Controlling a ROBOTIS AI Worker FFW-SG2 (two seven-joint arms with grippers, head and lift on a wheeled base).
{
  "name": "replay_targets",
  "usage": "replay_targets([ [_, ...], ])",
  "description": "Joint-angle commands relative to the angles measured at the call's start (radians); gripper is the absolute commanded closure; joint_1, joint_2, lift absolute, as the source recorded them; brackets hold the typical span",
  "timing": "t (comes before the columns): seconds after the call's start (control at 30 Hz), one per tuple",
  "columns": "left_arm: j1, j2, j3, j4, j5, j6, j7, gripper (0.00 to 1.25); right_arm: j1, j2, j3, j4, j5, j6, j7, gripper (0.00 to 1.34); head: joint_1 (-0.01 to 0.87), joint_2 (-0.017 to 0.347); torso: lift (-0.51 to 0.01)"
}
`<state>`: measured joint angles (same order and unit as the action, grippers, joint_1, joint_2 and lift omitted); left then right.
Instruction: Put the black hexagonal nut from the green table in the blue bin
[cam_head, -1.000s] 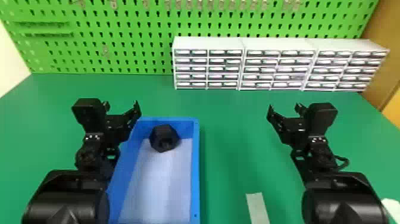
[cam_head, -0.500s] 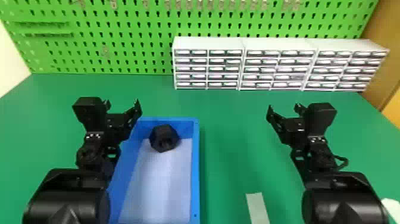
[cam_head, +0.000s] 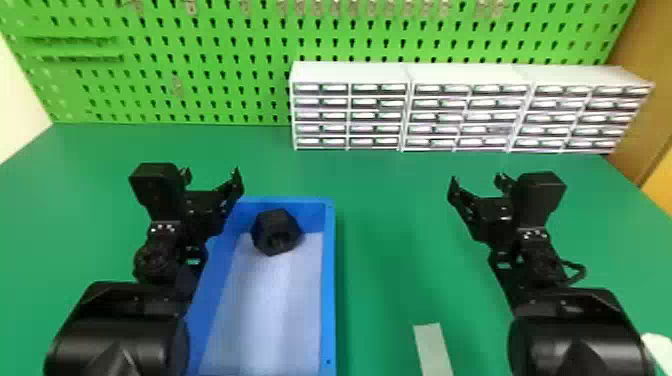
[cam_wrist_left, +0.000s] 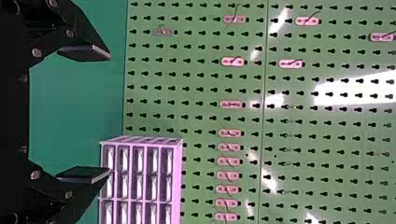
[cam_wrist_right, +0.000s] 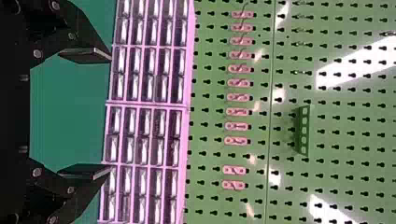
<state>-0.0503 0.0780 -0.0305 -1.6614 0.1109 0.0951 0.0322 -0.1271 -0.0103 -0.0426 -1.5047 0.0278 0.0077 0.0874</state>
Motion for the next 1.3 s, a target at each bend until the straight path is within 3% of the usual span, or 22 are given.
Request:
replay_targets([
  [0.0, 0.001, 0.000, 0.000, 0.000, 0.003, 0.000, 0.000, 0.38, 0.003, 0.000, -0.006, 0.000, 0.000, 0.000, 0.000, 0.43, 0.686, 0.051, -0.096],
  [1.27, 0.006, 0.003, -0.009, 0.000, 0.007, 0.000, 0.000, 0.39, -0.012, -0.004, -0.006, -0.003, 0.011, -0.008, 0.000, 0.43, 0.686, 0.051, -0.096],
])
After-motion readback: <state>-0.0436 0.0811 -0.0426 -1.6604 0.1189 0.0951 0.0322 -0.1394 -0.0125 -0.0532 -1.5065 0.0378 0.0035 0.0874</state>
